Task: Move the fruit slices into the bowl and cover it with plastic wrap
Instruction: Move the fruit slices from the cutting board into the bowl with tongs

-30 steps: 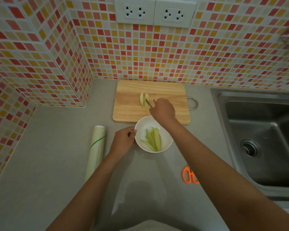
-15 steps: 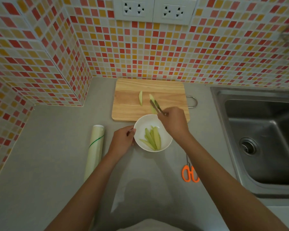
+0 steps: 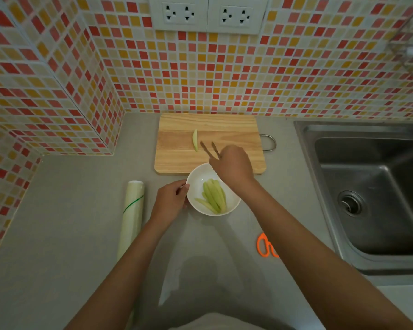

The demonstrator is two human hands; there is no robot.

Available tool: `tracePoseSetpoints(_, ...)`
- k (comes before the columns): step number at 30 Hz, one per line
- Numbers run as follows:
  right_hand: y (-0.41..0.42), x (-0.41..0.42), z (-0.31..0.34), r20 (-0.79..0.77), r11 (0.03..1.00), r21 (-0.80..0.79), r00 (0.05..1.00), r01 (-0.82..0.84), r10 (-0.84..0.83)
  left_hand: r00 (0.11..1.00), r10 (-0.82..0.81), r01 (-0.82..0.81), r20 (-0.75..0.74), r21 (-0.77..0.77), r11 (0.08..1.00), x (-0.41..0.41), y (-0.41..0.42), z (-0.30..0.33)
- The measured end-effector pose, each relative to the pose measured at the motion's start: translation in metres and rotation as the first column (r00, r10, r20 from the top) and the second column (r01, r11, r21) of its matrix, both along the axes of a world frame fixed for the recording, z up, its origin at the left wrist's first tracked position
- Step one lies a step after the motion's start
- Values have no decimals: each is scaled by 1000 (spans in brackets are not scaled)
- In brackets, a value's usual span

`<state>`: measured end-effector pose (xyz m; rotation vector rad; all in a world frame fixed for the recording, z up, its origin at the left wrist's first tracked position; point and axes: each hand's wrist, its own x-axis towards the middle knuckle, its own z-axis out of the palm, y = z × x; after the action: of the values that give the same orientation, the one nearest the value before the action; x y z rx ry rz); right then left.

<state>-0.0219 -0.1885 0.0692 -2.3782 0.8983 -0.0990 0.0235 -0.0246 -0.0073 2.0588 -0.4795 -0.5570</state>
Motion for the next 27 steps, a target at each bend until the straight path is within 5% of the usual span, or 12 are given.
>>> tracePoseSetpoints(10, -5, 79, -36, -135, 995, -57, 989, -76, 68, 1000, -3, 3, -7, 8, 1000, 1, 0, -1)
tracePoseSetpoints(20, 5, -42, 3, 93, 991, 129, 996, -20, 8, 1000, -7, 7, -2, -11, 1000, 1, 1, 0)
tracePoseSetpoints(27, 39, -94, -18, -315, 988, -55, 942, -144, 119, 1000, -5, 5, 7, 3, 1000, 0, 0, 1)
